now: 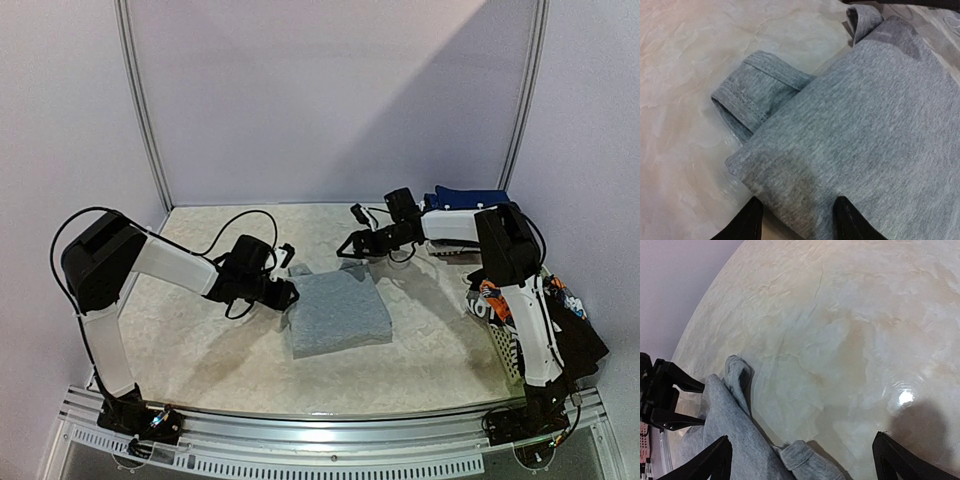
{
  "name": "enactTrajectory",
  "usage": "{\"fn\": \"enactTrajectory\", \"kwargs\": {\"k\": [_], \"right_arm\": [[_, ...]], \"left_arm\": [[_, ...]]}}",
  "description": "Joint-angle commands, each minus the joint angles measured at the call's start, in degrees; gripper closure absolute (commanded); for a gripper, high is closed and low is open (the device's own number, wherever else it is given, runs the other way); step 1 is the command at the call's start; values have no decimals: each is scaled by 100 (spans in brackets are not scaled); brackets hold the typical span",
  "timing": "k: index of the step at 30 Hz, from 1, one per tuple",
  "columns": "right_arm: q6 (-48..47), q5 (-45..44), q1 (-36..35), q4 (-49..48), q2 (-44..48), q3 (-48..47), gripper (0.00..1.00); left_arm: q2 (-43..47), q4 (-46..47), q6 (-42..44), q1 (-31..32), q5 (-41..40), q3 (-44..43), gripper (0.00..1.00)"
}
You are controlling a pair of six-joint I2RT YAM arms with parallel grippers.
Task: Fold and stack the mixed laundry pile
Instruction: Adjust the square-folded tank top at the center of the board.
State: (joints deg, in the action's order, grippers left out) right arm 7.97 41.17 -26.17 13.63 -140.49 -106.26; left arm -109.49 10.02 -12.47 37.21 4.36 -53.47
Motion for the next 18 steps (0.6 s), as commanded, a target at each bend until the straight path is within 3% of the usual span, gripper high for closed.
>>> {"fn": "enactTrajectory", "kwargs": {"k": [1,8,14,18], "right_arm": [[-582,963,36,978,-248,-170,2],[-2213,1242,38,2188,-118,85,15],[-2271,1310,39,1977,162,545,27],[-2100,1340,38,1688,121,649,44]], "left_arm": [[-146,44,70,-21,84,-31,50],[-209,-25,164,-54,99,-105,52],[-319,-90,175,-65,214,-241,55],[-344,-123,183,-65,256,-287,55]]}}
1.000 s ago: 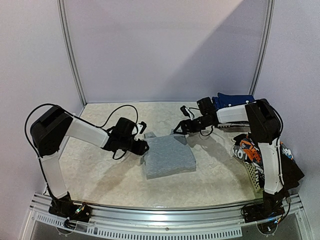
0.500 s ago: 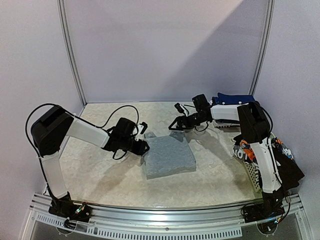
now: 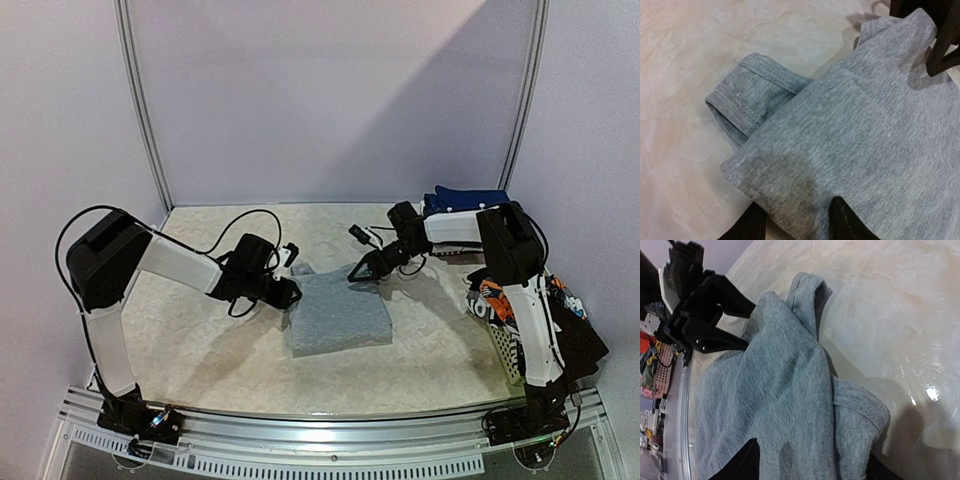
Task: Fold and stack the mixed laundry pile
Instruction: Adjust the square-folded tank top at the center of the board, then pick up the square-folded tank top from the center of the board.
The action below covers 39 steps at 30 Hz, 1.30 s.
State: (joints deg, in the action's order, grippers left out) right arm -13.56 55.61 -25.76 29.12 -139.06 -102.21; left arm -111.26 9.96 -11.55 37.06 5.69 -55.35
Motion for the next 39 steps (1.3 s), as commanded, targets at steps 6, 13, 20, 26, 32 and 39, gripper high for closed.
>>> {"fn": "enactTrajectory", "kwargs": {"k": [6,13,20,26,32,39], "right_arm": [[861,-406,-3,-847,75,635,84],[1246,-1643,-15,-780,866,1172,100],[978,-2931,-51,-479,1866,1864,100],[735,-4061,-47,-244,2598,2242,100],[354,-4980,-52,8,3137,2204,100],[-126,-6067,-52,275,3478,1964,100]], "left_arm": [[-112,-65,66,-50,142,-77,54],[529,-40,-60,-41,34,352,24],[1513,-59,-229,-10,-271,1048,8],[2104,-130,-304,53,-480,1536,6],[2425,-68,-322,136,-529,1753,6],[2388,-27,-262,218,-524,1704,6]]}}
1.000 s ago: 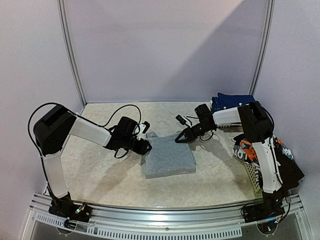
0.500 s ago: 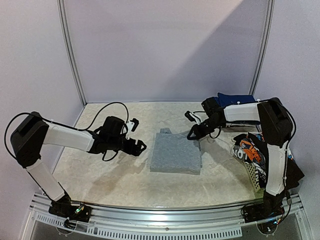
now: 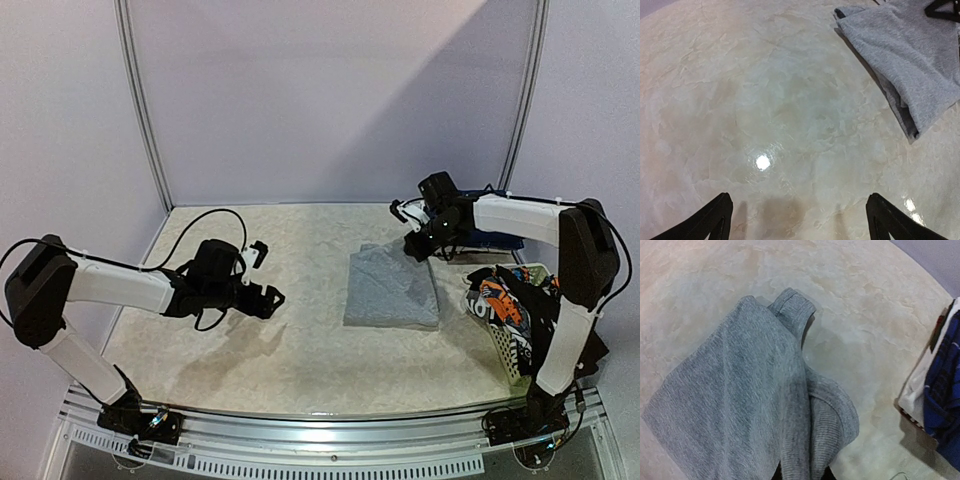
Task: Fold and stack the mixed laundry pile
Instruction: Pick up the square-folded tank top from the center of the board.
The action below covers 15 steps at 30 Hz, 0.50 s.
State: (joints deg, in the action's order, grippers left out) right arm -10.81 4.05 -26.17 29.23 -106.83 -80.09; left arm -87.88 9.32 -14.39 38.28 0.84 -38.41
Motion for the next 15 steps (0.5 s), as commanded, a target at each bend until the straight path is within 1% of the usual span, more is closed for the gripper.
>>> {"fn": "enactTrajectory", "kwargs": {"k": [1,8,15], "right_arm": [[-457,-1051,-11,290,270,-308,100],[-944,-2082,45,782,127,-1036,100],[-1373,-2737,69,657,71,-1339,100]], "left_arm": [[37,55,28,100,-29,9,5],[-45,165,73,119,-21,30,5],[-3,188,136,119,-61,66,6]]}}
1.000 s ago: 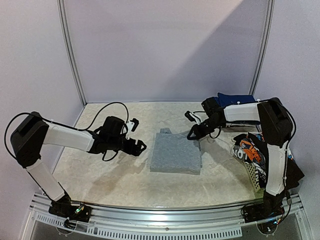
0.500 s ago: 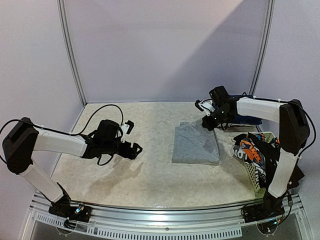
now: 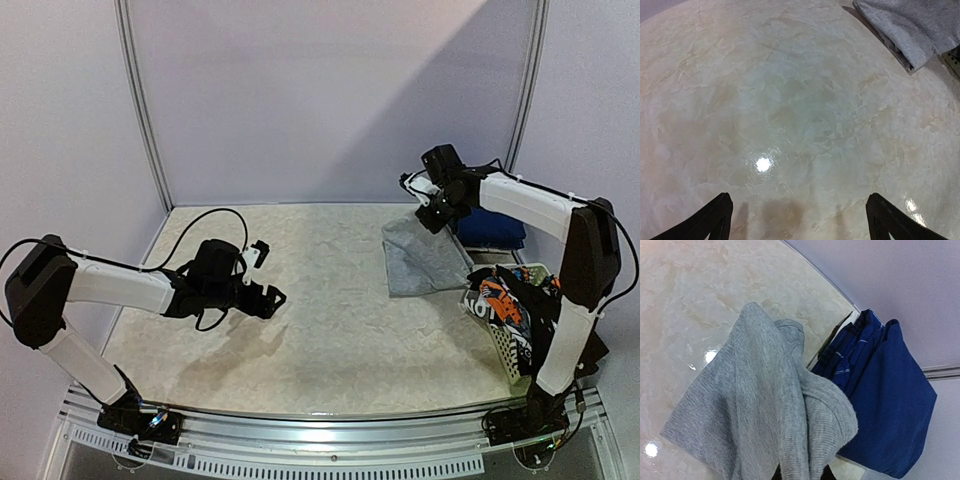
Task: Fold and stack the mixed laundry pile
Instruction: Pick up the square-folded tank top from the center of the board, then place the square-folded tank top at the center of the board.
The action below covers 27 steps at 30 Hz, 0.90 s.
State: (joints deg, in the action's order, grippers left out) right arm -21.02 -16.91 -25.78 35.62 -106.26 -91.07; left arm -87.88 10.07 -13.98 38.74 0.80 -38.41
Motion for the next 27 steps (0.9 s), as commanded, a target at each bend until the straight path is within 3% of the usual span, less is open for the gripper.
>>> {"fn": "enactTrajectory", "kwargs": {"k": [1,9,27], "right_arm": [[-430,-721,29,32,3,-324,100],[-931,-1264,136,45,20,-790,100],[-1664,-801,964,-79,-217,-1978,100]], "left_arm": [[-5,122,99,72,-49,70,6],[7,162,145,73,-61,106,6],[29,202,144,122,28,123,6]]}}
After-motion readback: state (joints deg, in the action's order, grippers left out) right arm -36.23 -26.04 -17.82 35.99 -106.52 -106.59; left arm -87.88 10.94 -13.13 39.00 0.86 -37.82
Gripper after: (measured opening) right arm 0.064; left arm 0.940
